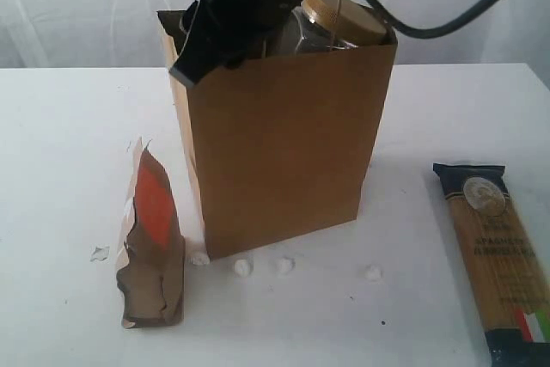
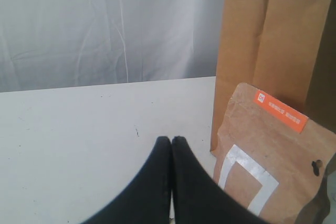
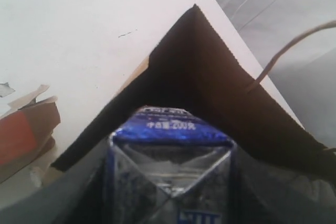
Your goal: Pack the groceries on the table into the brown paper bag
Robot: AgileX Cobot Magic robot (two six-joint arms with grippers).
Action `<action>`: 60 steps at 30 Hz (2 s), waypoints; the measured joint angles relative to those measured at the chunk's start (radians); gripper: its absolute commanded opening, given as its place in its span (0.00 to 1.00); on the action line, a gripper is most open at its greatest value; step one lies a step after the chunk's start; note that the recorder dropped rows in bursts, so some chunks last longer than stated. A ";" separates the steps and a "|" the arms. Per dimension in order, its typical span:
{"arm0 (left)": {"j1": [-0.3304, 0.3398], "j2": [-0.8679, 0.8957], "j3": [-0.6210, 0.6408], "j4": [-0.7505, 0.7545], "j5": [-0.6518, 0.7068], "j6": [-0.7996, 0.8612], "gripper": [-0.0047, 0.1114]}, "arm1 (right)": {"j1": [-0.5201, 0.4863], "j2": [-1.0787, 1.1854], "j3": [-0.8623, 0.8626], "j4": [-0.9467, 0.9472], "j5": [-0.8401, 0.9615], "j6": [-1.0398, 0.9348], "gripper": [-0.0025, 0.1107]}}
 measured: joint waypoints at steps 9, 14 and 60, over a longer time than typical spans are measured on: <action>0.000 0.000 0.000 0.000 0.000 0.000 0.04 | 0.000 -0.002 -0.005 0.000 0.023 0.000 0.60; 0.000 0.000 0.000 0.000 0.000 0.000 0.04 | 0.000 -0.006 -0.005 0.003 0.031 0.000 0.59; 0.000 0.000 0.000 0.000 0.000 0.000 0.04 | 0.010 -0.651 0.488 0.064 -0.217 0.089 0.38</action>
